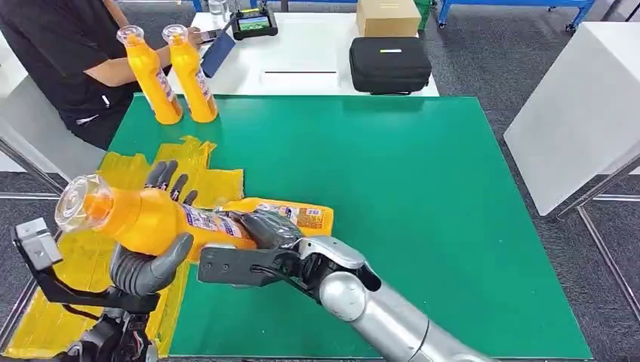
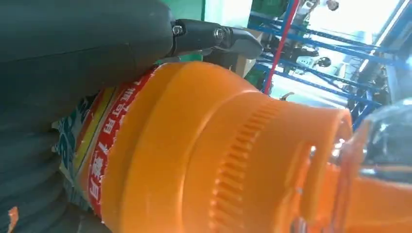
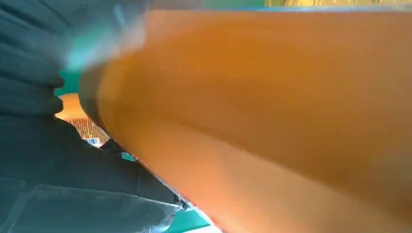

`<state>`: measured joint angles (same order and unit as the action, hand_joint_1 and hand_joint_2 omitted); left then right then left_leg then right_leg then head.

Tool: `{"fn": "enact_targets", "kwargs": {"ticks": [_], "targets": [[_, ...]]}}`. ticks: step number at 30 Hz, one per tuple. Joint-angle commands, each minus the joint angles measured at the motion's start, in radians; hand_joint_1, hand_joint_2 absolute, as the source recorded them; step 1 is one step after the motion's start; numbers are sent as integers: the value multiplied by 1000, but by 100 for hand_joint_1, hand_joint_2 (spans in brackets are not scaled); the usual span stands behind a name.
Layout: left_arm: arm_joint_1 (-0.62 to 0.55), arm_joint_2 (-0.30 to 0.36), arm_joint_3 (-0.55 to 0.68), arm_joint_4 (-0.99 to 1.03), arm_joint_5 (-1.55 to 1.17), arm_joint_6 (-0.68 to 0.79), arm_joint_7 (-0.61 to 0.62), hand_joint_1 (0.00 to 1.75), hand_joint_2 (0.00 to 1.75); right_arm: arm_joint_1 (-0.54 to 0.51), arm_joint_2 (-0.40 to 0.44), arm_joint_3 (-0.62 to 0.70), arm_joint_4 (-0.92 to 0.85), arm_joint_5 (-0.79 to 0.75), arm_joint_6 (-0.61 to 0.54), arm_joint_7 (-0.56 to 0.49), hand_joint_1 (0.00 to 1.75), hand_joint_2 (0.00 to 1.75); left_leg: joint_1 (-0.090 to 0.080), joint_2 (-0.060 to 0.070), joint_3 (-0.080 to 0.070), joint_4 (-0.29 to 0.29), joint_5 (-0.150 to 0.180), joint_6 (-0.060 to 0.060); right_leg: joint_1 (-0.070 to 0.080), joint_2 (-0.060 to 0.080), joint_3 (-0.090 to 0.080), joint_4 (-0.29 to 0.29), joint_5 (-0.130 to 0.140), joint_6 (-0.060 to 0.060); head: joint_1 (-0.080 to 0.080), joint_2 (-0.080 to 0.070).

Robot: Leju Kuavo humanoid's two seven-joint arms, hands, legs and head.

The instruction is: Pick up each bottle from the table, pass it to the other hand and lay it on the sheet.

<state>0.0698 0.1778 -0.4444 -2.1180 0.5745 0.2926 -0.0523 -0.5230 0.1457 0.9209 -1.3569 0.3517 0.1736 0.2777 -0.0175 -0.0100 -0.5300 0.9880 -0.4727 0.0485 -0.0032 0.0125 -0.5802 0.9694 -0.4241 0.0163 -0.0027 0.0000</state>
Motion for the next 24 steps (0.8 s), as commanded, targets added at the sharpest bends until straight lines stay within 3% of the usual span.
{"fn": "enact_targets", "kwargs": {"ticks": [1,3,9,14,19,20,21,24], "targets": [[20,28,2,37,-18,-10,-66,175,175,-72,78,147,63,-30,43,-9,175,175,0,4,2,-1,-1,-3,0,3,1,0,0,0,0,0],[41,23,44,32,-17,-25,-71,175,175,-79,93,158,88,-32,37,-2,175,175,1,8,5,-1,-3,-5,1,6,3,-1,-1,-1,0,0],[20,-4,71,20,-19,-6,-64,175,175,-74,84,181,84,-36,36,-15,175,175,1,0,1,0,-1,-3,1,0,2,0,-1,0,0,0],[55,-10,97,-19,-32,37,-89,175,175,-77,73,223,61,-46,36,-28,175,175,1,1,2,-1,-1,-3,0,0,2,0,-1,0,0,0],[66,-41,72,-58,-56,76,-121,175,175,-78,5,232,25,-87,-11,-37,175,175,2,1,3,-1,-2,-4,1,0,4,-1,-1,0,0,0],[81,-33,61,-60,-65,80,-125,175,175,-73,-10,219,18,-99,-21,-39,14,175,2,0,5,-1,-2,-5,2,-2,6,-2,-2,0,0,0],[102,-15,50,-56,-75,76,-134,175,175,-66,-24,198,20,-113,-36,-36,0,175,2,-1,5,-1,-2,-5,2,-3,6,-2,-2,0,0,0],[137,-2,52,-49,-72,58,-169,175,175,-68,-41,184,27,-116,-43,-39,0,175,2,-1,7,-2,-2,-5,2,-3,8,-4,-1,0,0,0]]}}
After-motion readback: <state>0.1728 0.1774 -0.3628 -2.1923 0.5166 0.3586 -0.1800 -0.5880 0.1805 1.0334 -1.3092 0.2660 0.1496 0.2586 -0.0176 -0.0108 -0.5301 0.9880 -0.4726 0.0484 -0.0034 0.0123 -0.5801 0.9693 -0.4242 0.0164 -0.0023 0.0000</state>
